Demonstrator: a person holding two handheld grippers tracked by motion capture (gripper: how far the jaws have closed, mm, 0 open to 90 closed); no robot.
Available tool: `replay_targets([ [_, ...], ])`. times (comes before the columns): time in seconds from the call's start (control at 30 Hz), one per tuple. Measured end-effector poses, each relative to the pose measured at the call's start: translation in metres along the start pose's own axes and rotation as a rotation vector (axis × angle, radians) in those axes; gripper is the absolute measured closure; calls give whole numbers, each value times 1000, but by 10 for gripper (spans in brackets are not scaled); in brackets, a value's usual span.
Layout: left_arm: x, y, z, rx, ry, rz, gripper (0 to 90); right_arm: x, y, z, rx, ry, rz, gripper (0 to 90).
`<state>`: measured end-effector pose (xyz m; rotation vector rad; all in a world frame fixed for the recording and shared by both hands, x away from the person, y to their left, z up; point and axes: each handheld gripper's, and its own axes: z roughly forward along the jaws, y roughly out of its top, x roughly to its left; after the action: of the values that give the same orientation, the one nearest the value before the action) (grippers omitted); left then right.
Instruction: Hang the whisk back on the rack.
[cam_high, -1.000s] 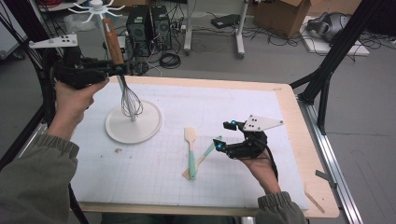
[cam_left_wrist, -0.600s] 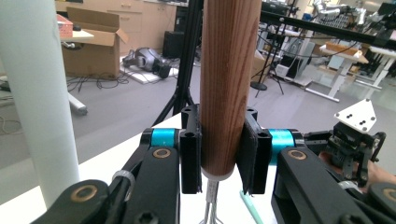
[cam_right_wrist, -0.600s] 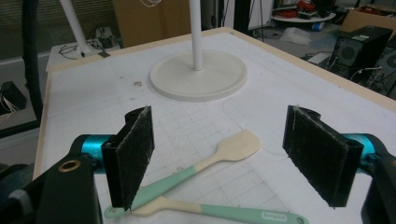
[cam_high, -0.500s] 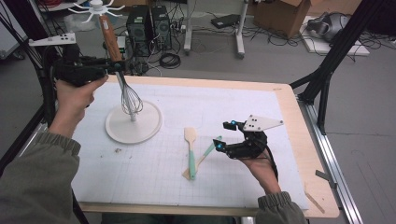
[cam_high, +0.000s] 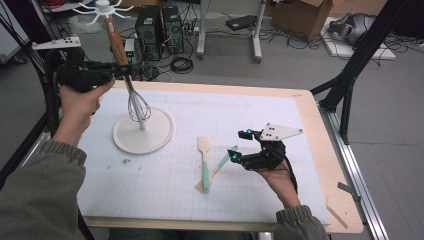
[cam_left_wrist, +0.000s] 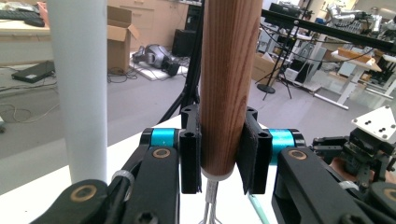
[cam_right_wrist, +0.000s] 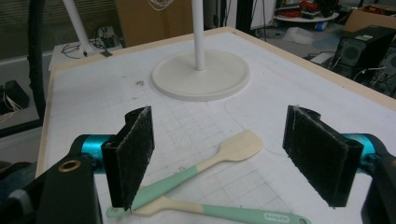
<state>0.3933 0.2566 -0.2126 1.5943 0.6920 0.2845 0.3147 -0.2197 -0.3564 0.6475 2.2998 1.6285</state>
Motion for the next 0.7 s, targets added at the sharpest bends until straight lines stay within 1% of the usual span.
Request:
replay_targets([
  [0.13, -1, 0, 1, 2, 14, 12, 718, 0, 0, 1, -2, 0, -2, 240],
  [0.2, -1, 0, 0, -1, 23, 11, 703, 0, 0, 1, 0, 2, -1, 239],
  [0.27, 0, 0, -1, 0, 37, 19, 667, -1, 0, 1, 0, 3, -1, 239],
  [0.33, 0, 0, -3, 0, 40, 18, 645, -1, 0, 1, 2, 1, 7, 240],
  [0.43, -1, 2, -7, 9, 58, 36, 628, -2, -1, 2, 1, 0, 4, 240],
  [0.6, 0, 4, -12, 16, 76, 38, 594, -2, -1, 0, 1, 1, 8, 240],
  [0.7, 0, 7, -16, 23, 83, 51, 580, -4, -1, 0, -5, -3, 12, 240],
])
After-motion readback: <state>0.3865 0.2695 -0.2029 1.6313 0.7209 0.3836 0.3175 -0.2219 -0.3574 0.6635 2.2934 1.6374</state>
